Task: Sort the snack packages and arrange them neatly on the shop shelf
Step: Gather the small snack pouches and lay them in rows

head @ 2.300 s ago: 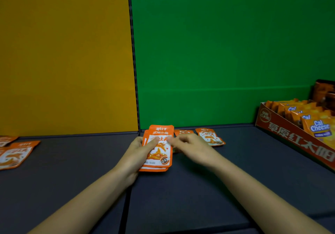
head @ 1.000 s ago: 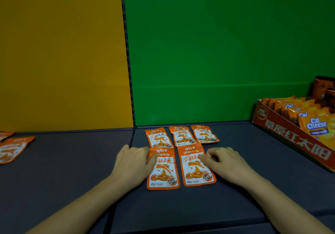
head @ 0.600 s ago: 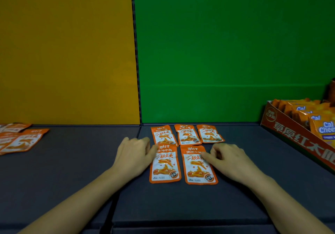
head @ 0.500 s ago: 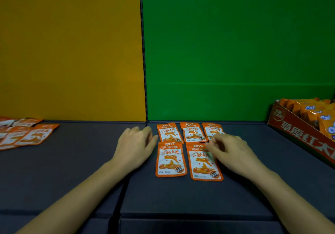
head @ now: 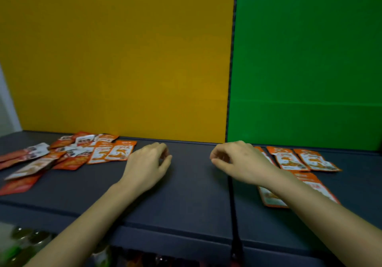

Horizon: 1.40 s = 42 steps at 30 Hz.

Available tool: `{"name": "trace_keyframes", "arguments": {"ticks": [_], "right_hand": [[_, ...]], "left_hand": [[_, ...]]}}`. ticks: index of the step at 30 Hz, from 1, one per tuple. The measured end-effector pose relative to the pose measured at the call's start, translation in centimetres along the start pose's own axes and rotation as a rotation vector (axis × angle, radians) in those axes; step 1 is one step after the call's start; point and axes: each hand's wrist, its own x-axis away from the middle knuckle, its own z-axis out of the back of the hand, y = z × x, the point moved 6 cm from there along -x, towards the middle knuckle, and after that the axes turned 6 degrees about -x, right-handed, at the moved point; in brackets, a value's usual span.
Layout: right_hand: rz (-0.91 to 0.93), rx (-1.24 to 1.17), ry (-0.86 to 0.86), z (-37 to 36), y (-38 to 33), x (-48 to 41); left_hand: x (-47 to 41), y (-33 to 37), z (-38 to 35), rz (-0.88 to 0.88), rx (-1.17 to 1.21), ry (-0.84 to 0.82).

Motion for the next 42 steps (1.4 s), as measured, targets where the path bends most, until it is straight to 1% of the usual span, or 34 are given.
{"name": "trace_keyframes", "arguments": {"ticks": [3,7,11,14,18,20,24,28,34,36,40,42], "right_hand": [[-0.013,0.024,-0.038,-2.6,-3.8,-2.5],[-0.070,0.031,-0.100,-6.6,-8.0,-6.2],[-0.173,-0.029,-0.150,-10.3,-10.9,-10.0],[-0.269,-0.063,-0.169,-12.9,-12.2,-12.9],[-0.401,-0.114,-0.147,-15.5,-12.8,-16.0],[-0.460,-0.130,-0.116,-16.5,-13.0,-17.1],[-0.536,-0.085,-0.089,-17.9,-13.0,-18.6],[-0.583,-0.036,-0.090,-18.7,-12.5,-19.4],[-0.637,-0.217,-0.119,-19.6,-10.9,-20.1],[-0.642,-0.295,-0.097,-19.3,-10.5,-20.0],[-0.631,-0.470,-0.018,-18.4,-9.8,-19.4],[-0.620,-0.537,0.005,-18.3,-9.5,-19.1]], "left_hand": [[0.5,-5.5,0.5,0.042,-0.009,-0.036],[1.2,-13.0,0.6,0.149,-0.056,-0.090],[1.0,-19.5,0.0,0.283,-0.079,-0.157],[0.3,-22.6,-1.2,0.338,-0.106,-0.247],[-0.5,-24.1,-3.4,0.383,-0.167,-0.421],[-0.8,-24.4,-4.2,0.411,-0.202,-0.463],[-1.5,-24.7,-5.2,0.423,-0.240,-0.465],[-1.9,-24.7,-6.1,0.387,-0.256,-0.440],[-2.5,-24.6,-6.7,0.407,-0.134,-0.438],[-2.8,-24.8,-7.0,0.447,-0.076,-0.452],[-3.2,-25.4,-7.8,0.575,0.120,-0.496],[-3.2,-25.4,-8.1,0.586,0.212,-0.511]]}}
